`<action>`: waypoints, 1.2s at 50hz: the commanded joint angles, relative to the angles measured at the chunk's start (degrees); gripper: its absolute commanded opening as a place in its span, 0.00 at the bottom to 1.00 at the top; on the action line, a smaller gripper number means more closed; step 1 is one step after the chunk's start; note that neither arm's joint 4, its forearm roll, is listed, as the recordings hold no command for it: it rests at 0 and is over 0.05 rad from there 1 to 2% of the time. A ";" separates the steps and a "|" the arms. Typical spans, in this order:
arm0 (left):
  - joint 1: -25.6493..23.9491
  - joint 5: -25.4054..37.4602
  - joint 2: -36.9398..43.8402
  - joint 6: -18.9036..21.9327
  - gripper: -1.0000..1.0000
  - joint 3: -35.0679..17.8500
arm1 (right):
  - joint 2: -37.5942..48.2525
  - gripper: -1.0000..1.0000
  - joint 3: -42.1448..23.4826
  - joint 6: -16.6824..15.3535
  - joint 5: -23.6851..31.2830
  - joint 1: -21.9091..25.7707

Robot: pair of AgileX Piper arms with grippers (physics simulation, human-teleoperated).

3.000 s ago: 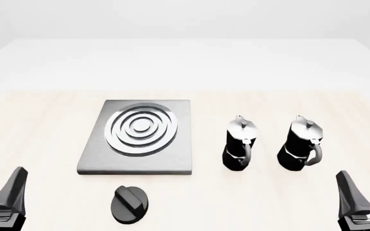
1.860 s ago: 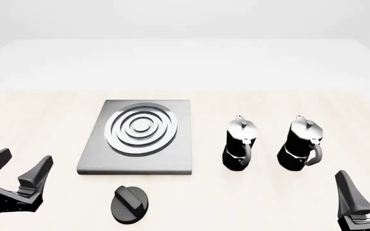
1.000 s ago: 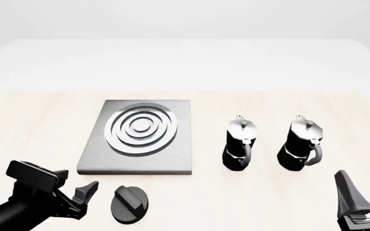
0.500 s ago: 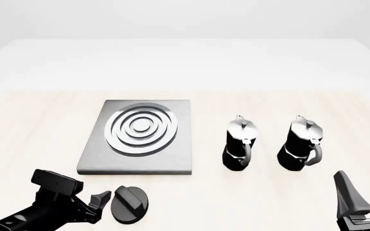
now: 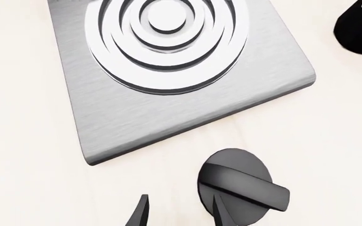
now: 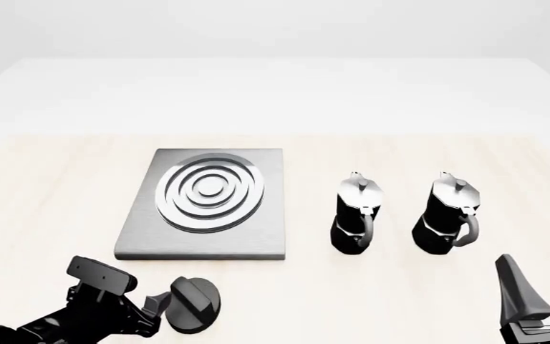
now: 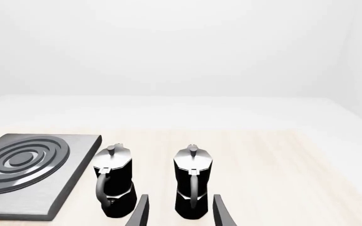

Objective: Turn off the stove.

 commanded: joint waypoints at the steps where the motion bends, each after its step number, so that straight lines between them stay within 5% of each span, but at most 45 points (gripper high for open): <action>1: 0.15 -0.94 2.22 1.16 1.00 -1.20 | 0.01 1.00 -0.01 0.03 -0.01 0.03; 45: -0.71 3.90 5.82 6.04 1.00 -9.67 | -0.13 1.00 0.05 0.02 0.16 0.20; 60: 2.26 8.34 -1.32 6.60 1.00 -7.46 | -0.38 1.00 0.05 0.01 0.38 0.48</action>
